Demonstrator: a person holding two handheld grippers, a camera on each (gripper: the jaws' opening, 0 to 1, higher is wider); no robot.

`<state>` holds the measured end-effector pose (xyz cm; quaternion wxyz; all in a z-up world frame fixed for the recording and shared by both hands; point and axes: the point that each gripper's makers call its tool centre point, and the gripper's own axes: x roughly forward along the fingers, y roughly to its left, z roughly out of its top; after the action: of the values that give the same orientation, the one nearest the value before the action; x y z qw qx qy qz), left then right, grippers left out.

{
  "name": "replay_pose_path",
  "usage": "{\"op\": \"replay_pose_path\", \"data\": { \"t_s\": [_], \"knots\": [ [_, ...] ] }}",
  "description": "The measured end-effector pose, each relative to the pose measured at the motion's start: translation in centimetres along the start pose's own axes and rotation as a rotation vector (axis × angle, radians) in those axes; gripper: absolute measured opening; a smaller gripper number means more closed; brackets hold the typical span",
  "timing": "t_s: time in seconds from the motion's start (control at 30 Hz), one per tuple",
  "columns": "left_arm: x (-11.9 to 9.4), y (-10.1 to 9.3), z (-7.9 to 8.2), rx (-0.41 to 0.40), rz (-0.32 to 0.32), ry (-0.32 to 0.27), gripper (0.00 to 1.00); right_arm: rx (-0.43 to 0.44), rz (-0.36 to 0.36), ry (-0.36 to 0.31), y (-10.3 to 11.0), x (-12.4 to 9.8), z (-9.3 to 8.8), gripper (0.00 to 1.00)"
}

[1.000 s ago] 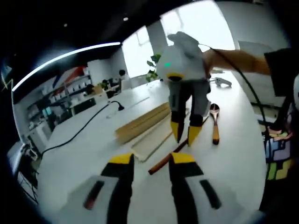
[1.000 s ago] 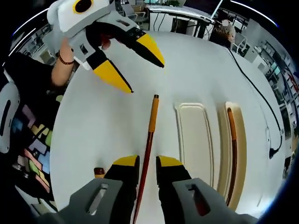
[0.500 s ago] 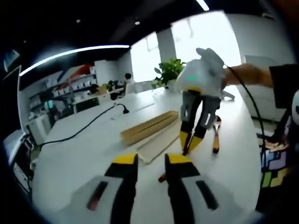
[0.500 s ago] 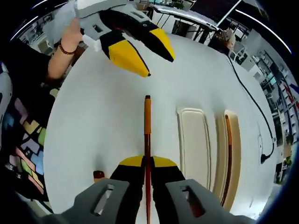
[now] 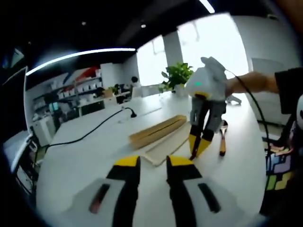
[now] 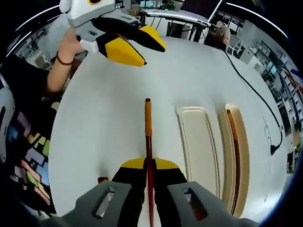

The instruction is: Arrange the utensils inside the cutlery case until each visible utensil rests in its matching compartment.

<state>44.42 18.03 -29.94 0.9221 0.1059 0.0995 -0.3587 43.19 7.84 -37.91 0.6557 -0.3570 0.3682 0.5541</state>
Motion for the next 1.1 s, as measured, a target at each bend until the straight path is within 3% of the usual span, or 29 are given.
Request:
{"op": "replay_pose_path", "data": {
  "t_s": [0.27, 0.43, 0.57, 0.7, 0.87, 1.1],
  "knots": [
    [-0.7, 1.3, 0.2, 0.006, 0.024, -0.013, 0.23, -0.007, -0.016, -0.016, -0.4, -0.5, -0.4, 0.02],
    [-1.3, 1.8, 0.7, 0.001, 0.028, -0.039, 0.23, -0.026, -0.051, -0.050, -1.4, -2.4, 0.6, 0.02],
    [-1.3, 2.1, 0.9, 0.002, 0.033, -0.043, 0.23, -0.011, -0.118, -0.110, -4.8, -5.1, 2.0, 0.02],
    [-1.3, 2.3, 0.8, -0.004, 0.035, -0.043, 0.23, -0.011, -0.164, -0.119, -7.2, -6.2, 2.1, 0.02],
    [-1.1, 2.5, 0.6, -0.005, 0.039, -0.026, 0.23, -0.036, -0.215, -0.058, -11.1, -5.9, 1.0, 0.02],
    [-1.3, 2.2, 1.0, -0.008, 0.030, -0.046, 0.23, -0.086, -0.251, -0.051, -12.9, -4.5, 0.9, 0.02]
  ]
}}
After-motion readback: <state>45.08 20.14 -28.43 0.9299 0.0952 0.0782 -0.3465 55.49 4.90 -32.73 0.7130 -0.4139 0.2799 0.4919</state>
